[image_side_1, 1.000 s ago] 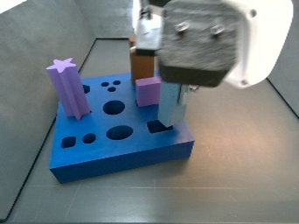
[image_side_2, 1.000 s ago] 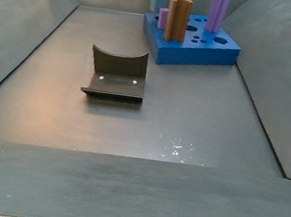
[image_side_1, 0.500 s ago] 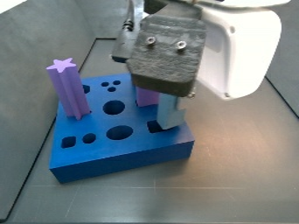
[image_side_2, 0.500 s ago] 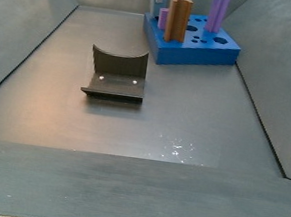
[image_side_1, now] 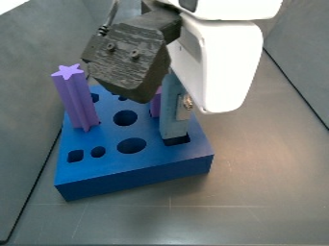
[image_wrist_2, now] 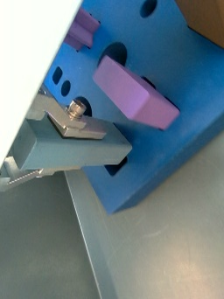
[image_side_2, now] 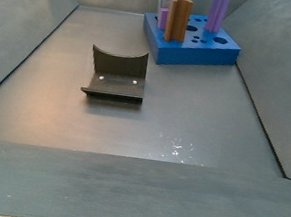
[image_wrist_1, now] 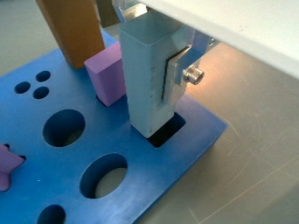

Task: Pick up the rectangle object. Move to above the board. Insert the rectangle object.
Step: Insert the rectangle object.

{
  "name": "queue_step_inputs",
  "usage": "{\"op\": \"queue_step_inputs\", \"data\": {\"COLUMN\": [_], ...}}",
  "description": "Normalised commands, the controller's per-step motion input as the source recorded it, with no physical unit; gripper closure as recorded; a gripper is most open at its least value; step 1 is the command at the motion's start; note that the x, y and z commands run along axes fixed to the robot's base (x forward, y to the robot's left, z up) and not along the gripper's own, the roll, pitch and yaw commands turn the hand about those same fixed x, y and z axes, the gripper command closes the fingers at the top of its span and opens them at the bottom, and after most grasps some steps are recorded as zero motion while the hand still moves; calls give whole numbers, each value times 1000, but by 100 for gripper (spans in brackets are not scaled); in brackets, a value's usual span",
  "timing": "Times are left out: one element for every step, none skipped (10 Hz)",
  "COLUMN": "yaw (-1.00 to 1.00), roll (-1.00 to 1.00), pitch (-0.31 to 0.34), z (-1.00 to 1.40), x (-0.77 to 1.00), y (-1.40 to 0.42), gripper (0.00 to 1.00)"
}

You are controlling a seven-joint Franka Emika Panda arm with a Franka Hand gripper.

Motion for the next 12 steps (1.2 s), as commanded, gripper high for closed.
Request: {"op": "queue_step_inputs", "data": {"yaw": [-466,-420,-123,0,-34,0,0,-134,-17,-26,-40,0], "roll": [143,246,303,0,323,266,0,0,-63,0,0,0], "pitch": [0,0,0,0,0,0,0,9,169,160,9,-9], "z": [-171,-246,-129,-37,-209,-234,-134,0,-57,-49,0,0], "x": [3,-71,-249,-14,0,397,426,254,480,397,6,-29], "y": [-177,-160,-89,0,-406,-651,-363,0,266,140,51,0], "gripper": [100,100,100,100,100,100,100,100,100,100,100,100]}}
